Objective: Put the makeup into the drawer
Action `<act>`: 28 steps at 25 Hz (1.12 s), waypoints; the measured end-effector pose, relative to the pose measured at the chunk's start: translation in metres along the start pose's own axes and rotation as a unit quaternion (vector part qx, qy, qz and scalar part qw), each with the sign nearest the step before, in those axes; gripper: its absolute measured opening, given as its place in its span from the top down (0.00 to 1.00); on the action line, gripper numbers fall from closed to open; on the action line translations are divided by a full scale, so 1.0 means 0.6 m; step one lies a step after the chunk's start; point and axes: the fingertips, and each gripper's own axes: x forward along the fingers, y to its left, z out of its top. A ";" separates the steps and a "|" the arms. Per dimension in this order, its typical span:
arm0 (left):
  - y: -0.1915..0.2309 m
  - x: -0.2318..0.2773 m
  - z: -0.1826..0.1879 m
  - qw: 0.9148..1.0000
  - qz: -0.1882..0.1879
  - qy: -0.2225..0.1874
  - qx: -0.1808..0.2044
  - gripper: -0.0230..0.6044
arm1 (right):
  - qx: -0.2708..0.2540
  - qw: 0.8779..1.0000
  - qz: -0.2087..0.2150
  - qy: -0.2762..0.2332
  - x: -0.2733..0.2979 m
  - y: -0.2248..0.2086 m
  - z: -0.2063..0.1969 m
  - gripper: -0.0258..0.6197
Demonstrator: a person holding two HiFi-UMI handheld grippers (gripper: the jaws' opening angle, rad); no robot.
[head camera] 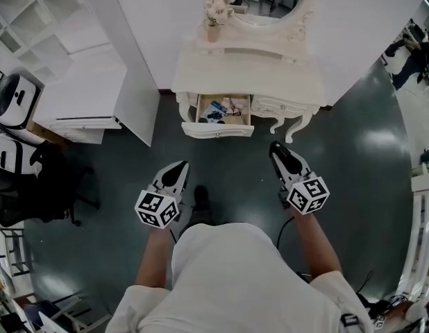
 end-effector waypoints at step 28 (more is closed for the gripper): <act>0.269 0.223 0.101 0.992 -0.119 0.042 0.013 0.94 | 0.015 0.995 -0.093 0.017 0.287 -0.031 0.051 0.79</act>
